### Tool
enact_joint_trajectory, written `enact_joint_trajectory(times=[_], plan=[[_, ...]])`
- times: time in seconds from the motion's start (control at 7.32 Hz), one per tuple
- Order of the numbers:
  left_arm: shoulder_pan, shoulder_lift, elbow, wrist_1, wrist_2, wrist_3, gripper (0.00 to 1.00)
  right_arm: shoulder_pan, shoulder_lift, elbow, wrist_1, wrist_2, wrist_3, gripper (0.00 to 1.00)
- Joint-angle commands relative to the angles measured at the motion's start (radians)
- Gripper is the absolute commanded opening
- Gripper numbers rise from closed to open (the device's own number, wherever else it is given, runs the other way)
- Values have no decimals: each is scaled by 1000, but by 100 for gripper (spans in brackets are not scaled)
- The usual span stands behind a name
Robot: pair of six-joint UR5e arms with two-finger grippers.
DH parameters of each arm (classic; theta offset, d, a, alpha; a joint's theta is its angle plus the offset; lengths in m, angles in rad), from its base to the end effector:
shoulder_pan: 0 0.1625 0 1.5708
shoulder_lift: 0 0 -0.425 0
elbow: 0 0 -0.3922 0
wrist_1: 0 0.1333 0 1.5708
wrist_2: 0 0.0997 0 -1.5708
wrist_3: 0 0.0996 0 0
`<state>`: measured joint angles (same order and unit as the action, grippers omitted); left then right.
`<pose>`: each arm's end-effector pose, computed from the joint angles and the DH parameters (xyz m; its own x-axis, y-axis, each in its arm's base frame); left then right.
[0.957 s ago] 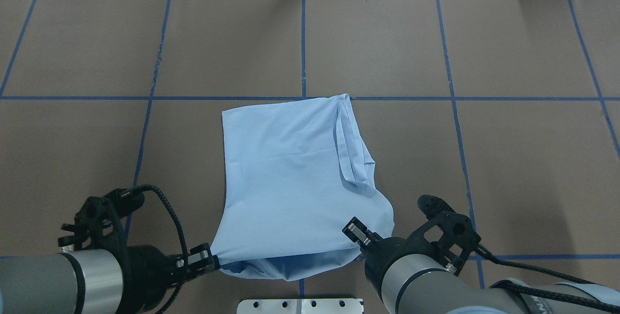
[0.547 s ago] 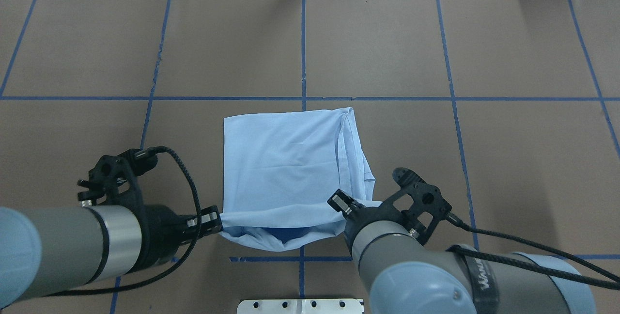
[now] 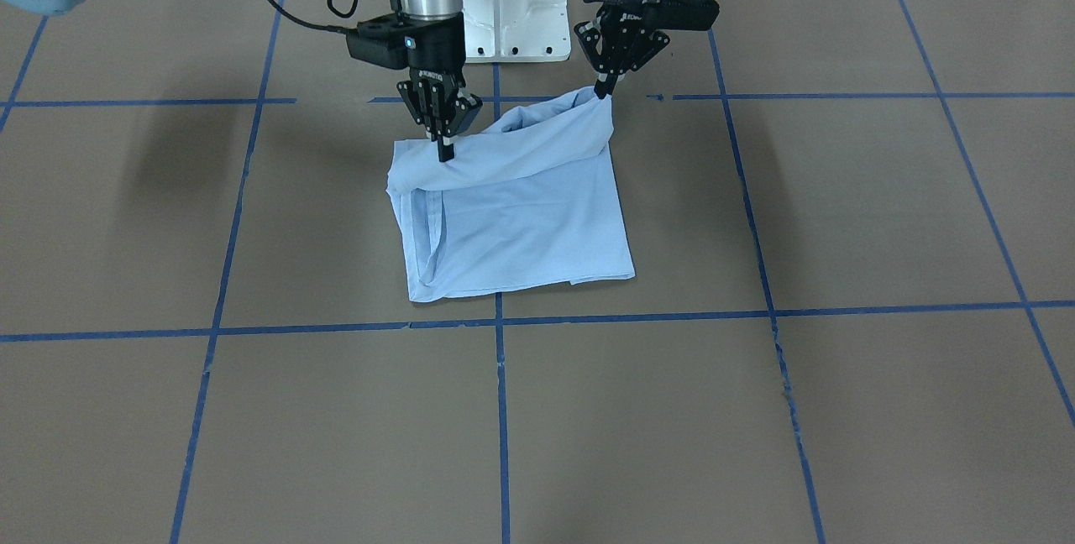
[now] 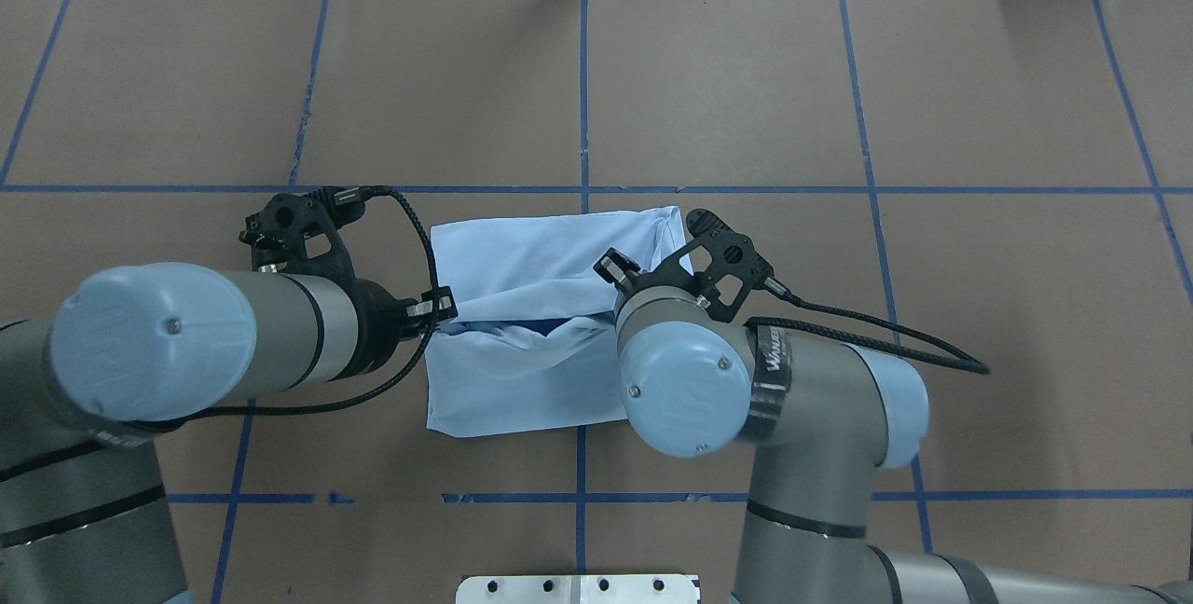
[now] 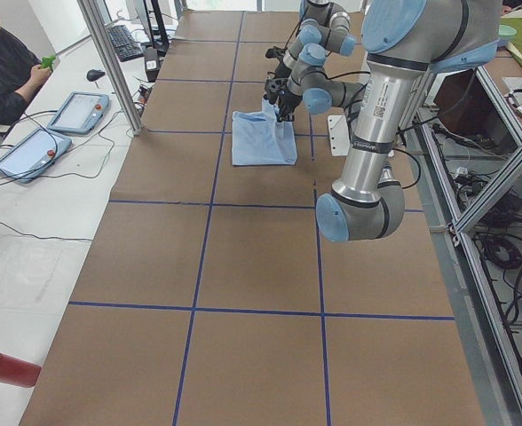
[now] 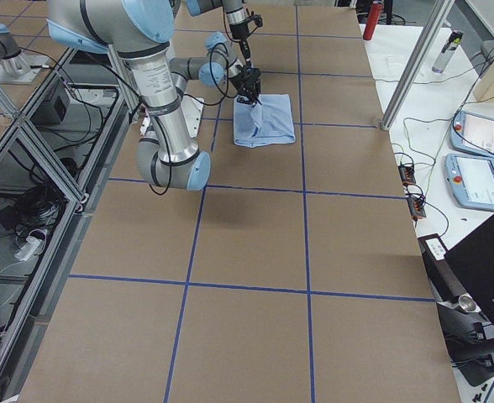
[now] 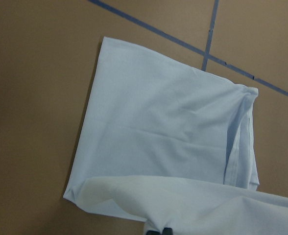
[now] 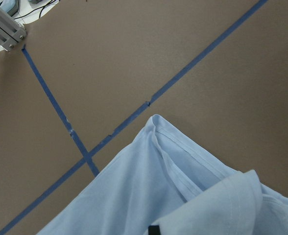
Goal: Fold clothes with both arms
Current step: 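Lift the near edge with both grippers and fold it farther from the robot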
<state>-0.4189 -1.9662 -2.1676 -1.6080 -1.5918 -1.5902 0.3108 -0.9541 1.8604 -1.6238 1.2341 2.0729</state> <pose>0.4170 -0.3293 0.1922 0.4631 -0.2274 -0.8566 0.3993 0.9164 -0.0274 -0.5433 -0.3491 0.1872 0.2958 0.5721 0.7650 -0.7620 0.6242 -0.1722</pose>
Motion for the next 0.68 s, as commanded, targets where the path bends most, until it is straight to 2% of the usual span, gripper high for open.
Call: enact_joint_trajectory(times=[0.0, 0.27, 0.55], plan=[[-58, -19, 166, -97, 1, 65, 0, 57, 104, -235, 100, 28, -40, 0], [-86, -20, 340, -258, 1, 105, 0, 62, 123, -331, 168, 31, -51, 0], [-87, -60, 426, -309, 3, 130, 0, 62, 121, -360, 185, 31, -57, 0]])
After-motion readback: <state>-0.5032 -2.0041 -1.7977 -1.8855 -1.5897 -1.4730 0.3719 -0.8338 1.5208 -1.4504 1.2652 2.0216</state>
